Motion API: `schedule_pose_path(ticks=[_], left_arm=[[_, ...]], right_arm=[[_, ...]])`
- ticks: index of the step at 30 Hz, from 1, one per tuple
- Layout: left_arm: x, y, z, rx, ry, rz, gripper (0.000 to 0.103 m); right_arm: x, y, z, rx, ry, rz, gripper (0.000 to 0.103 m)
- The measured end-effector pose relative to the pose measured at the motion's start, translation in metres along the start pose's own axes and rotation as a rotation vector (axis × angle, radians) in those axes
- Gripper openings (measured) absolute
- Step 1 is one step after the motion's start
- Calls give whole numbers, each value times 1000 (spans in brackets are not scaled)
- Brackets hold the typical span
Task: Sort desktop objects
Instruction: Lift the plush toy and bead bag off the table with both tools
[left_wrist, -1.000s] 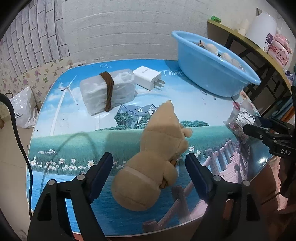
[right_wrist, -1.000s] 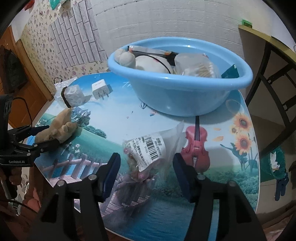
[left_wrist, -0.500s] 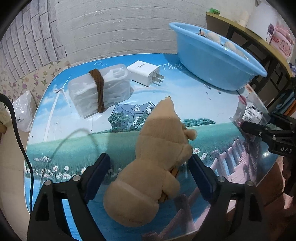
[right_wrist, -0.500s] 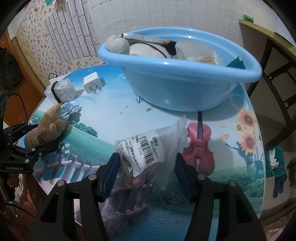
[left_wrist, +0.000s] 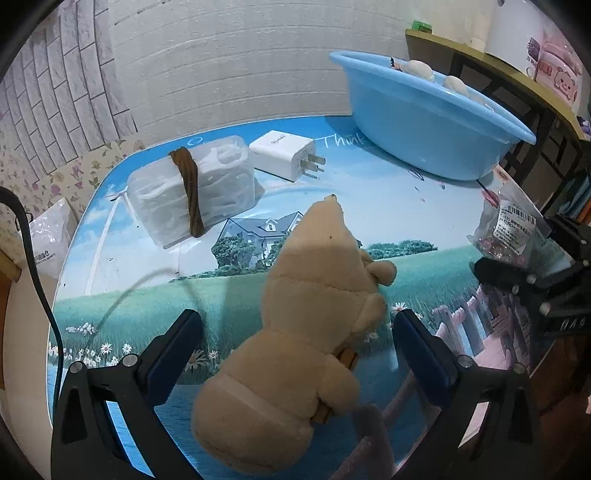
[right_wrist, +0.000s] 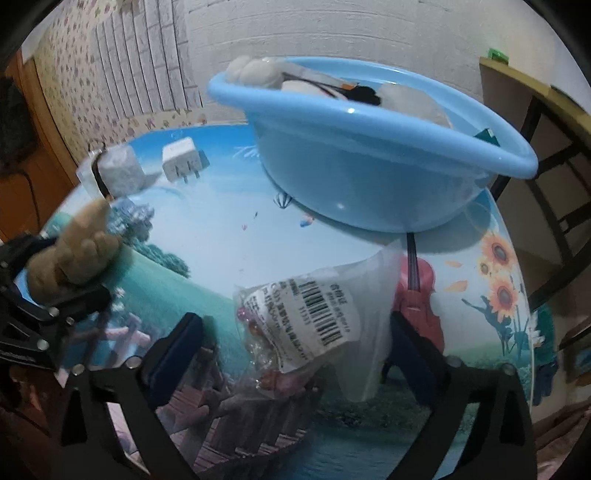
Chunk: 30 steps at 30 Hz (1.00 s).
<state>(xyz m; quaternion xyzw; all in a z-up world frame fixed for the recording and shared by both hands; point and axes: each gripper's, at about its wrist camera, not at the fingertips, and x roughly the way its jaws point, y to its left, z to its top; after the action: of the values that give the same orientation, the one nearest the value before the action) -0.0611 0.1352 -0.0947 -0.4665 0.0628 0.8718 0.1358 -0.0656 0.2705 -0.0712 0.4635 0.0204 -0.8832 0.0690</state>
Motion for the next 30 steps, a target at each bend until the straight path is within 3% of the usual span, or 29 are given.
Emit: schedule_pose_path(ticks=[6,13,30], left_arm=[[0,-1,-1,-16,-25,11,103],[-3,-3,-11,-43,-120,35,103],[-1,-3,-10,-45,-128,39,103]], right_arm=[[0,-1,-3,21,-28,-15,103],[-1,-1,-5,23,-65,-25,103],[0,0,-5,14,-76,-19,103]])
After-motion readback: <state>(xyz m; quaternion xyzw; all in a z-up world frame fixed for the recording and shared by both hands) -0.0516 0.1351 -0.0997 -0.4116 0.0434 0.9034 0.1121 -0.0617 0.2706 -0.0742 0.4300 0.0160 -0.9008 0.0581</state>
